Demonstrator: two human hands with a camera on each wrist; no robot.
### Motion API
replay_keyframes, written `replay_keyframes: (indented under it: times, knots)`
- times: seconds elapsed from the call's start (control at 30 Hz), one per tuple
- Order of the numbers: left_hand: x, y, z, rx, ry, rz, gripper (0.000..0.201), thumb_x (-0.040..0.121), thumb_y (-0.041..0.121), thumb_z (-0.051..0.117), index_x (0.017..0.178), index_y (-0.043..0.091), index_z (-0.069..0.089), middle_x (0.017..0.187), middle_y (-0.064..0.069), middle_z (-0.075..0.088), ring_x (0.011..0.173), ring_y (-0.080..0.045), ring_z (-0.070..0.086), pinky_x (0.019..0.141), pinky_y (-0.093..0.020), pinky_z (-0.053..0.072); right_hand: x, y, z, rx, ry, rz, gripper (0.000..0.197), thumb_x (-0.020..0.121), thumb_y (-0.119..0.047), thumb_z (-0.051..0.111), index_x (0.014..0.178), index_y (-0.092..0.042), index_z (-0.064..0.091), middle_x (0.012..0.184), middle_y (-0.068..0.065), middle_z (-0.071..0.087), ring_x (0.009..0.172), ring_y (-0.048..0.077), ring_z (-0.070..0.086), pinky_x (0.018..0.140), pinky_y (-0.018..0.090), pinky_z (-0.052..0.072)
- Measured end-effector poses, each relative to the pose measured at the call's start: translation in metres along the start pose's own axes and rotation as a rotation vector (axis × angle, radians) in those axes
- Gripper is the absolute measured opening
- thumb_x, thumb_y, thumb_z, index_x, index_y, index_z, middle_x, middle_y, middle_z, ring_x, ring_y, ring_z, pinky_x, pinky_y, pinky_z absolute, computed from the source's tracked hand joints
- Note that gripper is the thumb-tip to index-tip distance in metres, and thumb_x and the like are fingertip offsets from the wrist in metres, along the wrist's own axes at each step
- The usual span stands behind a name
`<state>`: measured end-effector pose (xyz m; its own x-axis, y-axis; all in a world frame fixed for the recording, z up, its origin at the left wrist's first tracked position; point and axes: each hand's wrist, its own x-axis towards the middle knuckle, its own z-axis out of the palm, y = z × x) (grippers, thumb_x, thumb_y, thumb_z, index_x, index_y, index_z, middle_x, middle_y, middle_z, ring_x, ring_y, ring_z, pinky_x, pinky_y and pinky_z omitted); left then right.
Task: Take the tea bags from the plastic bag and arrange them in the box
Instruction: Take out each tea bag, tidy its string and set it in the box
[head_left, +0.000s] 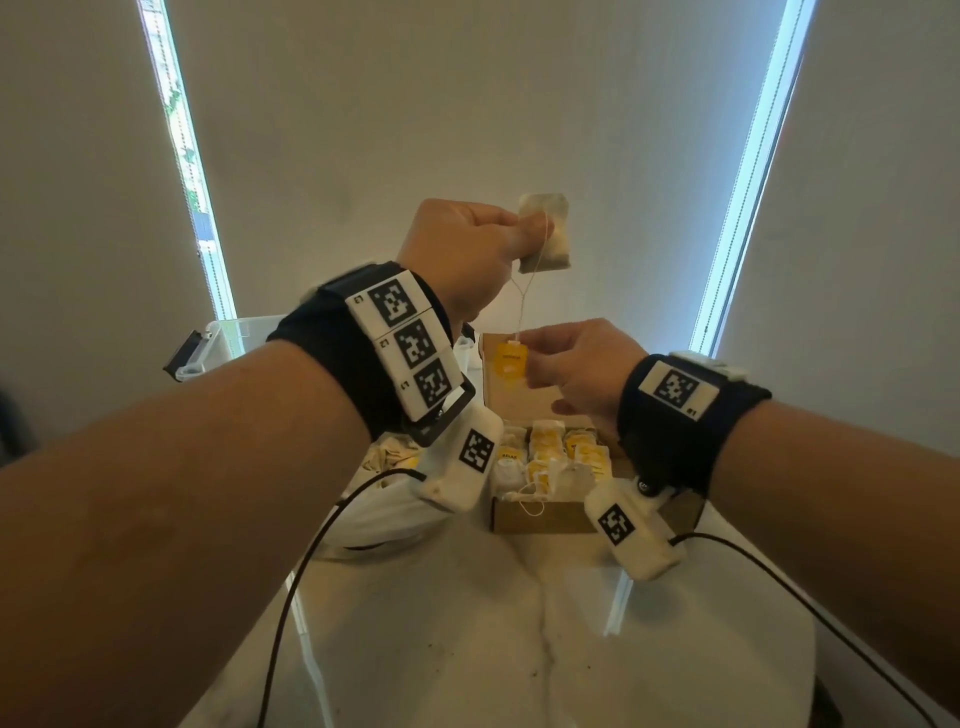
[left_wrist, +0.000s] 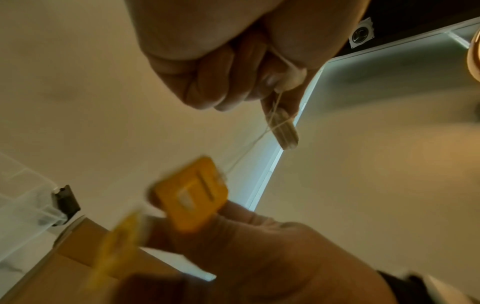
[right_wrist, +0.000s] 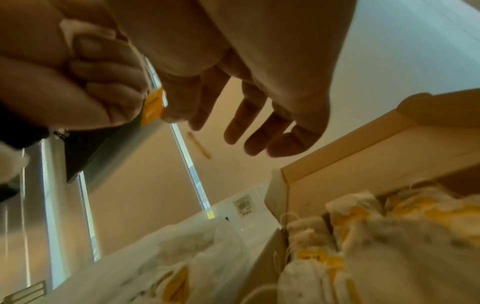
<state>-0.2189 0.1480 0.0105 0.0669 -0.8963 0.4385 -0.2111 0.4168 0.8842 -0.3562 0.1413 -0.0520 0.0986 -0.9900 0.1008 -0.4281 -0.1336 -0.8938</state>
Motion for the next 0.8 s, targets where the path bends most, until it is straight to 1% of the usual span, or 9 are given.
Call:
replay_keyframes:
  times: [0.1,0.17,0.23,0.3,0.43,0.53,0.6,0.7,0.8]
  knots:
    - [0.001,0.004,0.004,0.024,0.010,0.026,0.024,0.090,0.037,0.071,0.094,0.013,0.076,0.034,0.019,0.043,0.029,-0.001,0.036,0.039,-0.016,0.030,-0.008,0.003,0.013,0.051,-0.121,-0.010,0.023,0.078,-0.046,0.078,0.100,-0.039,0.075,0.093,-0.008,0.077,0.097,0.016,0.069,0.075,0.034,0.055]
    - [0.002,0.003,0.004,0.039,0.025,0.035,0.022,0.090,0.036,0.071,0.092,0.015,0.077,0.035,0.021,0.046,0.031,0.002,0.041,0.041,-0.013,0.031,-0.010,0.003,0.016,0.084,-0.154,-0.034,0.020,0.079,-0.037,0.080,0.098,-0.032,0.077,0.078,-0.008,0.075,0.080,0.020,0.065,0.067,0.033,0.050]
    - [0.002,0.002,0.003,0.052,0.038,0.033,0.019,0.090,0.036,0.071,0.087,0.017,0.075,0.035,0.021,0.046,0.031,0.003,0.042,0.042,-0.012,0.030,-0.010,0.003,0.015,0.143,-0.152,-0.046,0.028,0.078,-0.028,0.082,0.104,-0.020,0.075,0.062,-0.008,0.067,0.061,0.019,0.050,0.058,0.030,0.044]
    - [0.003,-0.001,0.001,0.055,0.048,0.022,0.018,0.090,0.036,0.071,0.082,0.020,0.074,0.035,0.021,0.045,0.031,0.003,0.041,0.043,-0.014,0.031,-0.009,0.001,0.011,0.261,-0.166,-0.017,0.036,0.077,-0.016,0.082,0.110,-0.008,0.069,0.065,0.000,0.066,0.054,0.014,0.051,0.053,0.027,0.044]
    - [0.003,-0.006,-0.002,0.042,0.068,-0.018,0.019,0.090,0.037,0.072,0.076,0.023,0.071,0.035,0.021,0.044,0.031,0.002,0.040,0.045,-0.016,0.031,-0.011,-0.004,-0.001,0.496,-0.314,0.032,0.036,0.085,0.007,0.068,0.119,-0.002,0.059,0.076,0.011,0.072,0.064,0.020,0.071,0.053,0.026,0.057]
    - [0.003,-0.008,-0.004,0.043,0.083,-0.027,0.020,0.089,0.038,0.072,0.074,0.025,0.071,0.043,0.019,0.050,0.032,0.002,0.040,0.045,-0.016,0.033,-0.013,-0.006,-0.013,0.552,-0.441,0.061,0.038,0.092,0.016,0.051,0.126,-0.001,0.058,0.083,0.013,0.074,0.069,0.022,0.073,0.057,0.028,0.060]
    - [0.003,-0.010,-0.006,0.045,0.089,-0.034,0.021,0.089,0.039,0.072,0.072,0.026,0.071,0.046,0.018,0.051,0.033,0.002,0.040,0.044,-0.016,0.034,-0.013,-0.007,-0.021,0.567,-0.499,0.082,0.049,0.088,0.022,0.043,0.130,0.001,0.057,0.090,0.015,0.074,0.073,0.023,0.073,0.060,0.029,0.060]
    - [0.003,-0.010,-0.008,0.043,0.081,-0.038,0.020,0.089,0.038,0.072,0.076,0.024,0.072,0.036,0.021,0.045,0.032,0.002,0.040,0.043,-0.015,0.033,-0.011,-0.006,-0.028,0.578,-0.497,0.133,0.064,0.068,0.012,0.044,0.130,0.001,0.056,0.094,0.017,0.071,0.070,0.022,0.068,0.059,0.026,0.049]
    - [0.002,-0.010,-0.009,0.050,0.058,-0.024,0.019,0.090,0.037,0.071,0.079,0.021,0.072,0.034,0.022,0.043,0.030,0.002,0.039,0.040,-0.013,0.031,-0.009,-0.006,-0.030,0.609,-0.424,0.151,0.046,0.078,0.005,0.041,0.120,0.002,0.061,0.086,0.015,0.066,0.060,0.016,0.057,0.053,0.022,0.039]
